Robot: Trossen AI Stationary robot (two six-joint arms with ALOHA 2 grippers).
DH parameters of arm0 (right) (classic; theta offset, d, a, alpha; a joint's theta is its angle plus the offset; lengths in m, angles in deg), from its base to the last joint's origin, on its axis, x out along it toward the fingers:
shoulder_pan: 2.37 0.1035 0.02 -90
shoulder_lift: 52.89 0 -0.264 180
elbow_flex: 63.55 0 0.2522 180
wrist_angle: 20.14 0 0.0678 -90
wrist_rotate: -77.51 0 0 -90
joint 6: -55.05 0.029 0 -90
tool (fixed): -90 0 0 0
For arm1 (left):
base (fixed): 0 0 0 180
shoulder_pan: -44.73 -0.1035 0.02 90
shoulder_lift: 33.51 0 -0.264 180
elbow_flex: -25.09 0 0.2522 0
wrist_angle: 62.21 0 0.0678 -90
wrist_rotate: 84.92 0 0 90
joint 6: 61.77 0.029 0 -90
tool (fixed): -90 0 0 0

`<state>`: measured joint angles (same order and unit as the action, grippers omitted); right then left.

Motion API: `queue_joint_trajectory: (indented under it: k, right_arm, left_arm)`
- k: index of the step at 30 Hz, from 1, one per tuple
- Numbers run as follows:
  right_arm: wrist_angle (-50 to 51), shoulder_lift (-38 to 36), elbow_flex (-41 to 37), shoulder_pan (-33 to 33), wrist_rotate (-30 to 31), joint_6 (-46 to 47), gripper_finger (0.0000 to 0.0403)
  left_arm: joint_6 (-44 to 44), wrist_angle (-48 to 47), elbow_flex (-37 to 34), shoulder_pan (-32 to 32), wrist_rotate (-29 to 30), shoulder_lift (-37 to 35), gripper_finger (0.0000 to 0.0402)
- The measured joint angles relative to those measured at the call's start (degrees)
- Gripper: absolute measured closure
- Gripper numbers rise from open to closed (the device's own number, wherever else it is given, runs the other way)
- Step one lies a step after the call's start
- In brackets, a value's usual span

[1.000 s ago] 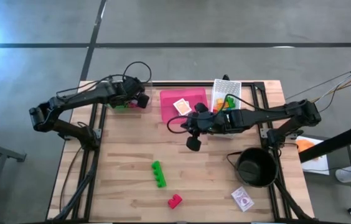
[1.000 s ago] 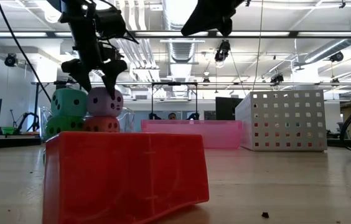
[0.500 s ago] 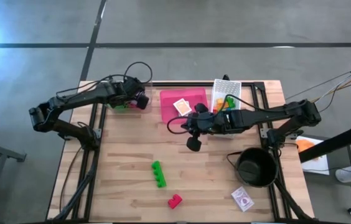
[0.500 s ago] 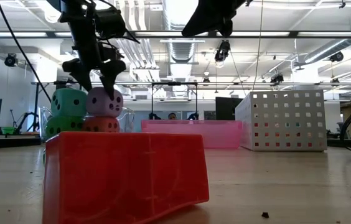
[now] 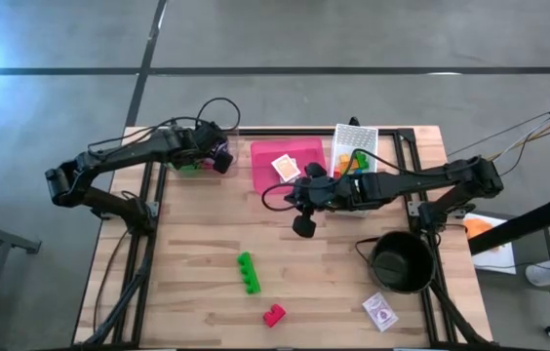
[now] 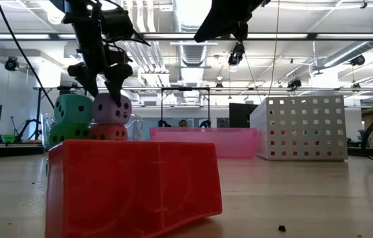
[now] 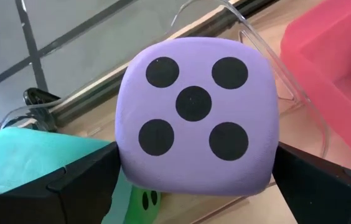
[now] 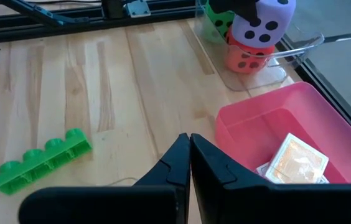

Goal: Pick & Place Toys
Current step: Put the purple die into the transparent bin

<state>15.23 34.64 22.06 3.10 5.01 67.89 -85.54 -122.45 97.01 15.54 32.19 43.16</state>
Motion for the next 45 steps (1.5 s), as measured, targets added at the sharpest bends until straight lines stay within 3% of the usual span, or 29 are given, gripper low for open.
queue_joint_trajectory:
  k: [8,45]
  right_arm:
    - [0.0,0.0,0.0,0.0,0.0,0.2,0.0395]
    - [0.5,0.0,0.0,0.3,-3.0,0.2,0.0395]
  left_arm:
    - [-10.4,-1.8,0.0,-0.3,3.3,0.0,0.0002]
    - [-5.7,-4.0,2.7,-0.3,1.2,-0.1,0.0002]
